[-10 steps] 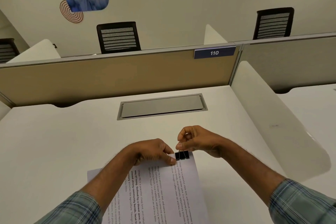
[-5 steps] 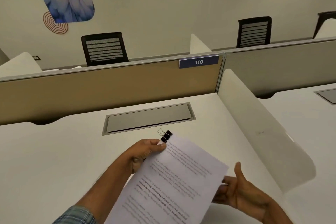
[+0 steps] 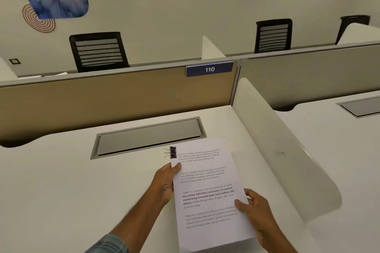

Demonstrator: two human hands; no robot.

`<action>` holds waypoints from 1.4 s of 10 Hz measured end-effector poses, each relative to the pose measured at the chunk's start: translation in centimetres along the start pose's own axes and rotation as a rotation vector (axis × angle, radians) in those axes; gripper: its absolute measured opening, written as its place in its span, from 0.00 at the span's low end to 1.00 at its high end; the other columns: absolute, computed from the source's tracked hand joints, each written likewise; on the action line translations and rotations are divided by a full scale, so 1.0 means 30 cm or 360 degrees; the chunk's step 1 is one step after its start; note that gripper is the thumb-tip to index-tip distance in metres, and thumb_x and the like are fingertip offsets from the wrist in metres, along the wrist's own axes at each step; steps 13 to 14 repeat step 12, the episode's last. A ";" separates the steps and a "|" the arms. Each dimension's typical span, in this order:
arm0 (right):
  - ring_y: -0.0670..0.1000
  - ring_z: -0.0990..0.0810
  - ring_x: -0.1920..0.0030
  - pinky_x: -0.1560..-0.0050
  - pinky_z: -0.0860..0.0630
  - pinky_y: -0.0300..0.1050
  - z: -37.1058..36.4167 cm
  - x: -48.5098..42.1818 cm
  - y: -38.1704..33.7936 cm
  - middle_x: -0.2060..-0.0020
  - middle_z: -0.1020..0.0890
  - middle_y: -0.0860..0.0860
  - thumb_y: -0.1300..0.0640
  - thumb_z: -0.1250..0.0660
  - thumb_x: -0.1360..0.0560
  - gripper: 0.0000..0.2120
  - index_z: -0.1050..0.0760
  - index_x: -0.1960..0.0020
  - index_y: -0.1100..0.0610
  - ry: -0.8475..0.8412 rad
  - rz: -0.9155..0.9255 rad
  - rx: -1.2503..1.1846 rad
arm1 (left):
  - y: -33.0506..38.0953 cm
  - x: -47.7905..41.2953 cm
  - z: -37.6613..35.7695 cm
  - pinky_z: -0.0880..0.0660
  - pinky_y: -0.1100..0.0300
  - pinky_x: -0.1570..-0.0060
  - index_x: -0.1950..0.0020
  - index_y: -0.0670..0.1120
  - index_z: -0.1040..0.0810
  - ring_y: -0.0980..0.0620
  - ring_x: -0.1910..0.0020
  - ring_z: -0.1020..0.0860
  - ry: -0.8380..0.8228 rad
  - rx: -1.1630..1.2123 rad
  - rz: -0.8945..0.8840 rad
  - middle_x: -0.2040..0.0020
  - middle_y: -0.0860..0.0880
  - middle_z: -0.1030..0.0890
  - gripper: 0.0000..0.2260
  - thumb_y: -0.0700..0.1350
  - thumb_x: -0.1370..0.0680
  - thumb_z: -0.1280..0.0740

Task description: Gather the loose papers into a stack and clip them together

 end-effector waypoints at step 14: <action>0.60 0.25 0.35 0.36 0.28 0.57 0.131 -0.160 -0.003 0.36 0.23 0.57 0.45 0.31 0.22 0.27 0.30 0.28 0.55 0.0686 0.0209 0.1508 | -0.171 -0.023 -0.042 0.20 0.56 0.67 0.57 0.41 0.19 0.47 0.71 0.19 0.0426 -0.1097 -0.0401 0.64 0.43 0.14 0.06 0.41 0.26 0.24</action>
Point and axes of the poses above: each hand's wrist, its own x-axis away from the middle knuckle, its own z-axis out of the back of the hand, y = z × x, the point moved 5 cm from there along -x, towards the middle knuckle
